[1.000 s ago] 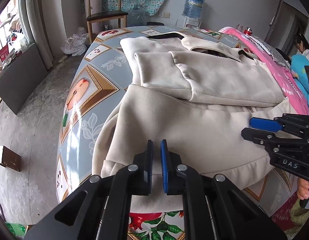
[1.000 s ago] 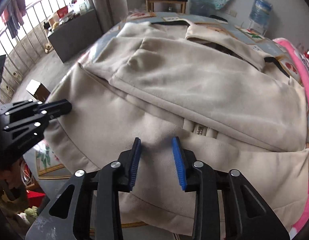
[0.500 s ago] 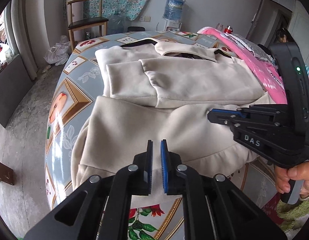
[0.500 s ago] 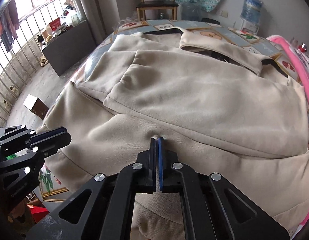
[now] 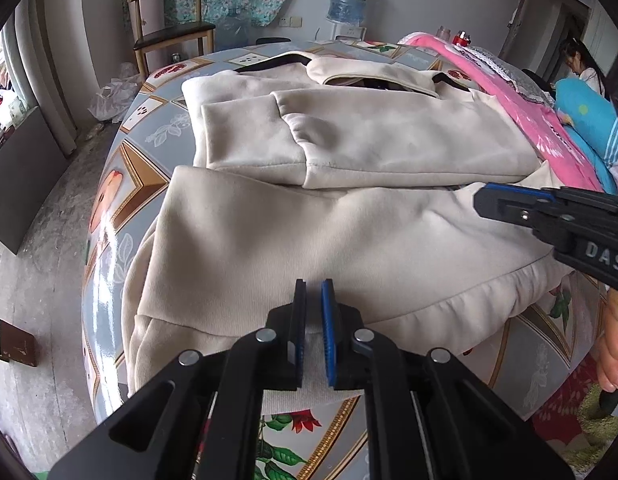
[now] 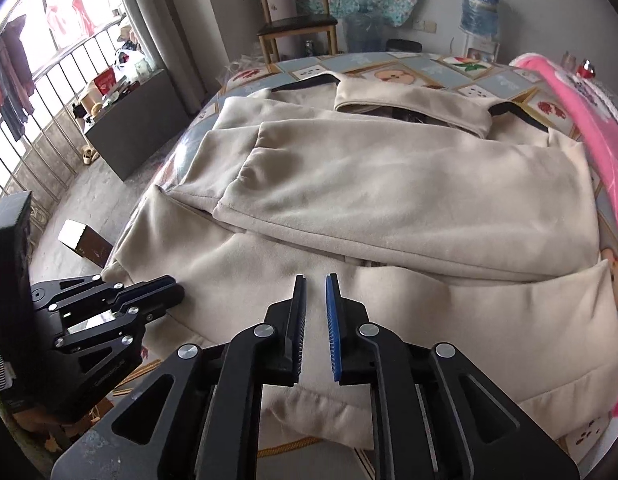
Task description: Fold large clothes
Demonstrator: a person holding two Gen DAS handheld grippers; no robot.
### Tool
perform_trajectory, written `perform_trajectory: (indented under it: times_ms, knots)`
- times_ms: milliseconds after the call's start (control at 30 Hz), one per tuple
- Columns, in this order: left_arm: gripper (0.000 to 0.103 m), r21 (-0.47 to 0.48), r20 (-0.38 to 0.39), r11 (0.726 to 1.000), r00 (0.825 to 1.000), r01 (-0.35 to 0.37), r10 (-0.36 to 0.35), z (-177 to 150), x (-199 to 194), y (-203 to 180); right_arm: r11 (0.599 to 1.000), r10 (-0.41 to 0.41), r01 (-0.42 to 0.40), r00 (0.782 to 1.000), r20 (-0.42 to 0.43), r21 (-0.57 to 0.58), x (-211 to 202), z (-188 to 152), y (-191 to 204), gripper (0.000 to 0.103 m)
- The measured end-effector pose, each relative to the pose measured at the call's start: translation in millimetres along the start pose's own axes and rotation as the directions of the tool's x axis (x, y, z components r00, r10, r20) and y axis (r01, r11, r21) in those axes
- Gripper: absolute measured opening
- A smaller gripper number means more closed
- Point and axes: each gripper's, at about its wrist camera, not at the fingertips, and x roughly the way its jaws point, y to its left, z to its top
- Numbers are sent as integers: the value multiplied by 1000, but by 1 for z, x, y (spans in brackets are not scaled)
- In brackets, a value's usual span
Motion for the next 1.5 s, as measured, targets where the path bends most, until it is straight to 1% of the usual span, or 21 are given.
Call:
perform_trajectory:
  times_ms: [133,200,233,267,300,400,467,533,600,700,833,933,1000,1067,1100,1133,1167,1233,1333,1433,1500]
  knots:
    - [8,-4,-5,1000,1000,-5,5,1,0,-1,999,22,-22,1000,-17,-23,-13,-15,2,16]
    - [8,-3,-7,1000,1000,-9,9,1,0,-1,999,-7,4,998,-58,-39,-5,-23,3,16]
    - [8,-4,-8,1000,1000,-10,10,1,0,-1,999,-32,29,996,-82,-42,6,-26,2,14]
    - [8,-6,-8,1000,1000,-10,10,1,0,-1,998,-44,40,993,-107,-39,18,-30,0,14]
    - [8,-9,-7,1000,1000,-12,12,1,0,-1,999,-40,37,996,-76,-37,20,-32,-2,14]
    - [8,-9,-7,1000,1000,-21,21,1,1,-3,1000,-31,30,996,-88,-9,20,-27,-7,14]
    - [8,3,-8,1000,1000,-30,30,1,1,-5,999,-44,44,996,-81,1,15,-25,-9,14]
    - [8,11,-7,999,999,-35,35,1,1,-6,998,-67,67,997,-49,10,3,-24,-14,22]
    - [8,20,-7,999,999,-41,41,0,2,-7,995,-96,97,995,-29,30,-7,-24,-24,25]
    - [8,32,-4,998,999,-52,52,1,1,-8,989,-132,134,991,-36,65,-9,-25,-45,25]
    - [8,33,-3,998,998,-58,58,1,2,-9,986,-135,143,987,-92,91,8,-32,-62,25]
    - [8,32,-1,998,998,-57,57,1,2,-9,986,-149,154,986,-71,71,10,-34,-63,25]
    - [8,28,0,998,999,-50,50,0,2,-7,981,-161,167,984,-72,100,11,-29,-66,26]
    - [8,27,-1,999,999,-40,40,0,1,-6,971,-174,184,982,-78,151,9,-24,-72,37]
    - [8,25,-1,999,999,-33,33,0,1,-4,965,-189,198,979,-72,169,6,-23,-74,46]
    - [8,23,-1,999,1000,-26,26,0,1,-4,964,-184,191,982,-53,186,0,-22,-74,52]
    - [8,20,1,1000,1000,-18,18,0,1,-3,966,-162,166,986,-33,196,-7,-21,-73,54]
    - [8,14,4,1000,1000,-6,6,0,1,-1,972,-131,128,991,-1,198,-18,-21,-66,71]
    - [8,18,5,1000,1000,1,-1,0,0,-1,985,-103,96,994,38,140,-28,-22,-44,76]
    - [8,7,13,1000,1000,4,-4,1,-3,1,994,-86,82,995,51,79,-26,-24,-25,76]
    - [8,-3,34,1000,999,-3,4,2,-7,2,995,-91,89,995,40,49,-17,-26,-18,74]
